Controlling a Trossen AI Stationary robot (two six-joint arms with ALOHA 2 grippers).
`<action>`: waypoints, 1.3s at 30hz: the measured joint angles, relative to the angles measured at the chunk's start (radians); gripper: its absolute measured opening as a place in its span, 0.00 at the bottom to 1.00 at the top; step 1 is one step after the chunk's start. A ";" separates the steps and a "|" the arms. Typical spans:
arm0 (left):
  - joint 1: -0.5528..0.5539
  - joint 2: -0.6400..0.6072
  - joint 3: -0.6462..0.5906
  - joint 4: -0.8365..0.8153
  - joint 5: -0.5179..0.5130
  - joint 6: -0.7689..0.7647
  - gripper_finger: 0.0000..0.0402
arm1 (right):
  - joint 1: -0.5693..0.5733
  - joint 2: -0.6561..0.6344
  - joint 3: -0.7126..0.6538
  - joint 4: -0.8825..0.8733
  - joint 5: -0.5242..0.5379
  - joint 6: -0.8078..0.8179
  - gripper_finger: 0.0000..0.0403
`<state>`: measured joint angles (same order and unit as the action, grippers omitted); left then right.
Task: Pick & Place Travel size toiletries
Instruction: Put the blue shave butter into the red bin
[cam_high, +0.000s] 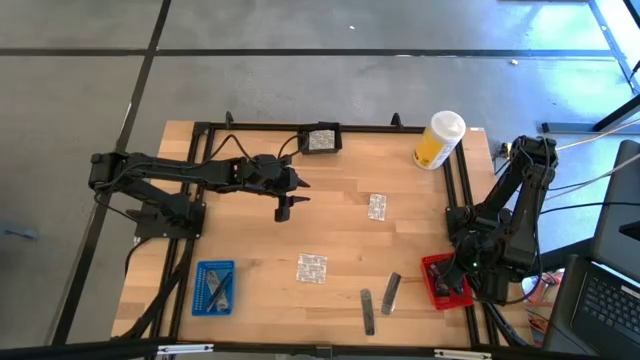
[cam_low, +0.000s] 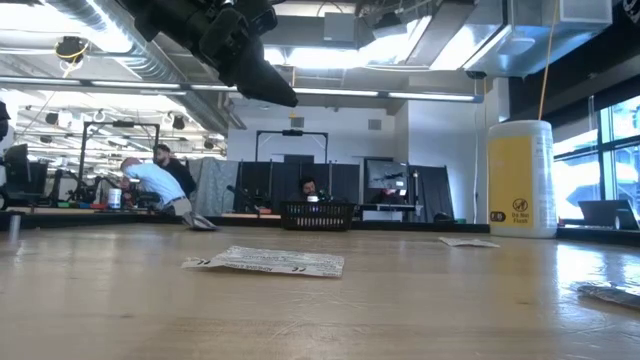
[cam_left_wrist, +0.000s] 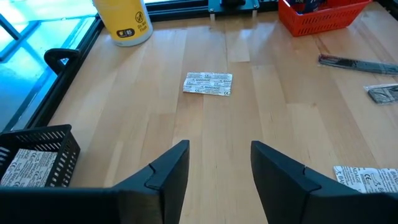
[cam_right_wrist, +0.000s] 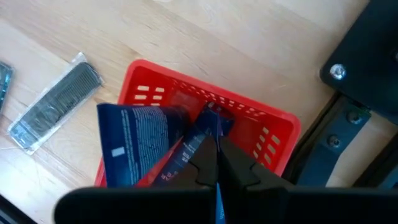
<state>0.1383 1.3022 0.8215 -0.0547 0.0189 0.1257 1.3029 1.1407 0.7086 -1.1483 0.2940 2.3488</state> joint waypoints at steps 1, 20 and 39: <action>0.000 0.000 0.000 0.000 0.000 0.000 0.41 | 0.000 0.000 0.000 0.001 0.000 0.000 0.00; 0.000 0.000 0.000 0.000 0.000 0.000 0.41 | 0.000 0.000 0.000 0.008 0.000 -0.001 0.00; 0.000 0.000 0.000 0.000 0.000 0.000 0.41 | 0.000 0.000 0.000 0.019 -0.023 0.004 0.00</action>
<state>0.1383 1.3022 0.8215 -0.0551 0.0189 0.1257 1.3030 1.1407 0.7086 -1.1294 0.2714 2.3528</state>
